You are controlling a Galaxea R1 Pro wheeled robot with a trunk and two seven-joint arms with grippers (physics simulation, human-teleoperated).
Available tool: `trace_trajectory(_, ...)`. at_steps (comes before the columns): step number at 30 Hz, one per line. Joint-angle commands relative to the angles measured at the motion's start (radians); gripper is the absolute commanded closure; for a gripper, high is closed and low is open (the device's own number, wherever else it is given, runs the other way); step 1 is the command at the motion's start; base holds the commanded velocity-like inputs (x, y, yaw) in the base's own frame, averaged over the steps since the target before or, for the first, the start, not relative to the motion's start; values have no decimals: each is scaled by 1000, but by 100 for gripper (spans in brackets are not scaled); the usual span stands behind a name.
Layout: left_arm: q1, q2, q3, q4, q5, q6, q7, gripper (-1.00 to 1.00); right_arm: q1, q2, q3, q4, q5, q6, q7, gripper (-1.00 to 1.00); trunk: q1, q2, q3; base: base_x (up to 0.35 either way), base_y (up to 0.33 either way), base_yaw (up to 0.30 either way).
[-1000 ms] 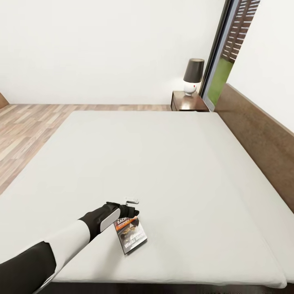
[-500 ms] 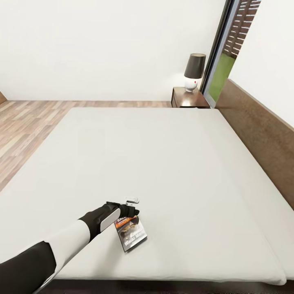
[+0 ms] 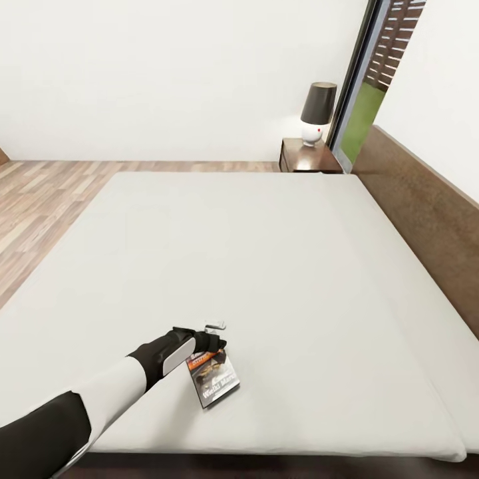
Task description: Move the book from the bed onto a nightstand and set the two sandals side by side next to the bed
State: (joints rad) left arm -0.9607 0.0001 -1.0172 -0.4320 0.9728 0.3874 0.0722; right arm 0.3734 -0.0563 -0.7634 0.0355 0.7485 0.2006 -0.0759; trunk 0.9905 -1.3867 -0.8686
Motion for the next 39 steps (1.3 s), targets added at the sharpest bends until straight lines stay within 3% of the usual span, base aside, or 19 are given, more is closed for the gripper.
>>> trace_trajectory(1,-3,1,-6,-2,10,2,8,-100,0,0,-8,1,10,1,-4,-100,0,0,-1,0,0,0)
trace_trajectory(13,-14,3,-6,1,5,-35,8,-100,0,0,-8,2,11,-1,-4,-100,0,0,-1,0,0,0)
trace_trajectory(23,-19,2,-6,3,-29,-46,10,-100,0,1,-2,2,11,-1,-4,-100,0,0,-1,0,0,0)
trace_trajectory(31,-21,2,-5,5,-37,-48,10,-100,-1,9,1,2,12,-1,-4,-100,0,0,-1,0,0,0)
trace_trajectory(35,-21,2,-5,5,-38,-48,11,-100,0,11,2,1,12,-1,-4,-100,15,-28,-14,0,0,0)
trace_trajectory(39,-21,2,-5,5,-38,-48,11,-100,-1,11,3,1,12,-1,-4,-100,15,-28,-14,0,0,0)
